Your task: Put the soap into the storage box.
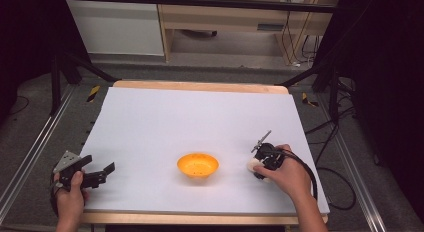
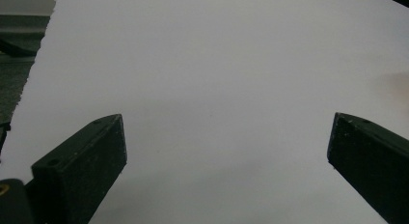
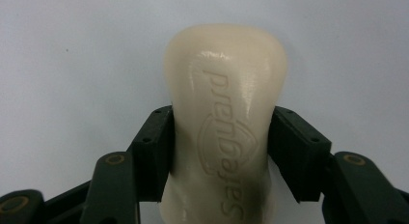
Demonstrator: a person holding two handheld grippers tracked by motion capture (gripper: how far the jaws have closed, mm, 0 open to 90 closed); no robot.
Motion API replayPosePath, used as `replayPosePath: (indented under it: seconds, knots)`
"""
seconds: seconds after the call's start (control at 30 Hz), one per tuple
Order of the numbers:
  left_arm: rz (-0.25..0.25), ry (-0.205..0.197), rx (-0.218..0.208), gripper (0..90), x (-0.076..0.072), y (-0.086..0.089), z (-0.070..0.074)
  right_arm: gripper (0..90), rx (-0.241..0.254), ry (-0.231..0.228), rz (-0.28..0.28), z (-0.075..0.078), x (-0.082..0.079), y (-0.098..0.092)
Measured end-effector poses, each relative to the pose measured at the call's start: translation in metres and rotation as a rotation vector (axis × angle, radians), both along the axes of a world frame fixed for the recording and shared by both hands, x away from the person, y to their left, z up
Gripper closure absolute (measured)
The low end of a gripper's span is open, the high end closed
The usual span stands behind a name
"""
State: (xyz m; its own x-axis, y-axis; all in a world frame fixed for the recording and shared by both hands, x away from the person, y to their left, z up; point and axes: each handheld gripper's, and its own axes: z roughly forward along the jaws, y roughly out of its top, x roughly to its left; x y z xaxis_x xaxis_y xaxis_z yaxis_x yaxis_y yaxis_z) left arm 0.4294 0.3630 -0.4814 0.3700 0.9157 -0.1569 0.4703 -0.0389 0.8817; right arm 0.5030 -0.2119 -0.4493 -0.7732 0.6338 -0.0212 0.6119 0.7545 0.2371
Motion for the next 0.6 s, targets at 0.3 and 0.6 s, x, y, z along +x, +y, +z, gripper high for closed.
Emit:
replayPosePath:
  seconds: [0.3,0.6]
  knots:
    - [-0.001,-0.001,0.002,0.0,0.0000,-0.0001,0.0001,48.8,0.009,-0.004,-0.008,-0.0001,0.0010,-0.0017]
    - [-0.002,-0.001,0.003,0.0,0.0000,-0.0002,0.0001,49.4,0.002,-0.016,0.030,0.0007,0.0000,-0.0009]
